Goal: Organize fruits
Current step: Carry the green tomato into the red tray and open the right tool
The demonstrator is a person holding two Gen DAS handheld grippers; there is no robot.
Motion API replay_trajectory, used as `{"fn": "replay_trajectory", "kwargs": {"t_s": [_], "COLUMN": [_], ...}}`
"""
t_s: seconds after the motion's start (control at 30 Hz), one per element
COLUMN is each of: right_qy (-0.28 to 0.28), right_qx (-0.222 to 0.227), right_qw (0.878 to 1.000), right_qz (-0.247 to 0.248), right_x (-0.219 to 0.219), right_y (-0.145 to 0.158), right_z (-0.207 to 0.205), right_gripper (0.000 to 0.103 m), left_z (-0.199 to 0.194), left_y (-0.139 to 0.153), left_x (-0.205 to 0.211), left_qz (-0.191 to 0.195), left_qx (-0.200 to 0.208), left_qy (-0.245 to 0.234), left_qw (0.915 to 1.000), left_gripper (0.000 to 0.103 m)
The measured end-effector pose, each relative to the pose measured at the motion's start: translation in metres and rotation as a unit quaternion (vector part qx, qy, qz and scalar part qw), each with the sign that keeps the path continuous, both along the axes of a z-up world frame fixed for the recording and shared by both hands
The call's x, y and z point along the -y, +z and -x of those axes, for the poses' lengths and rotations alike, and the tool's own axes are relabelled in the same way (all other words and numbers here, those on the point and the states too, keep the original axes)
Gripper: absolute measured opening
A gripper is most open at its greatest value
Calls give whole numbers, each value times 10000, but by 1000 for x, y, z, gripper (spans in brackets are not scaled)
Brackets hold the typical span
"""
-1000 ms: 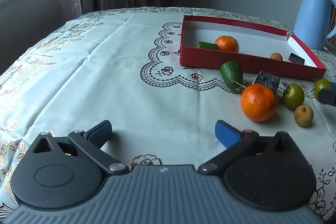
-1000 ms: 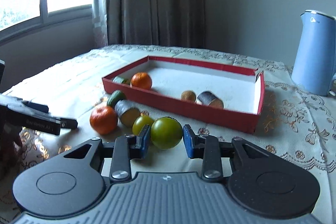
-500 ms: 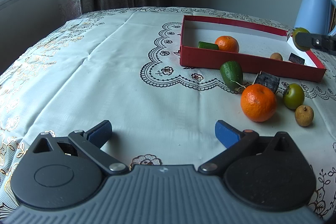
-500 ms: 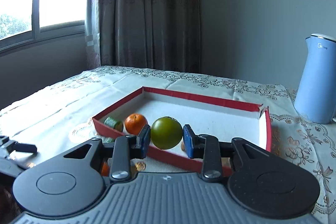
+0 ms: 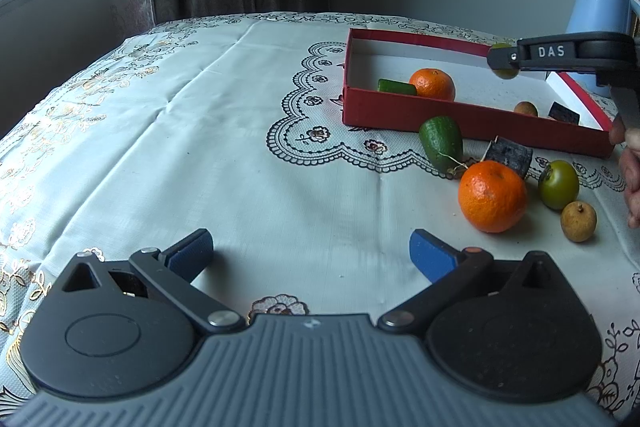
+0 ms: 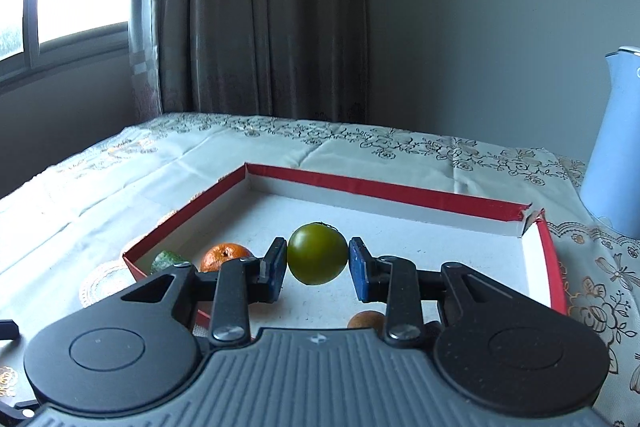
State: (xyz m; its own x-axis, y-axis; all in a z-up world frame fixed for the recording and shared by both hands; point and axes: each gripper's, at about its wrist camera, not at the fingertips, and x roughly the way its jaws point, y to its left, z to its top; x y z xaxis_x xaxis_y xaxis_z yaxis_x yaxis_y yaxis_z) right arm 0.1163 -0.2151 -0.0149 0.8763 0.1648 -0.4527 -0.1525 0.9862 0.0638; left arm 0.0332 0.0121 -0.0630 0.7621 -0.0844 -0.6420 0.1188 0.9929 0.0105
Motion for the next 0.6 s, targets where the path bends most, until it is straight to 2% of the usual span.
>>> {"fn": "replay_trajectory", "kwargs": {"t_s": [0.6], "right_qy": [-91], "right_qx": [-401], "right_qw": [9988], "right_qz": [248], "right_x": [-8], "right_y": [-26], "right_z": [-17], "right_gripper": [33], "left_z": [0], "left_y": [0], "left_x": [0], "left_qz": [0], "left_qx": [-4], "left_qy": [2], "left_qw": [10000], "left_gripper": [103]}}
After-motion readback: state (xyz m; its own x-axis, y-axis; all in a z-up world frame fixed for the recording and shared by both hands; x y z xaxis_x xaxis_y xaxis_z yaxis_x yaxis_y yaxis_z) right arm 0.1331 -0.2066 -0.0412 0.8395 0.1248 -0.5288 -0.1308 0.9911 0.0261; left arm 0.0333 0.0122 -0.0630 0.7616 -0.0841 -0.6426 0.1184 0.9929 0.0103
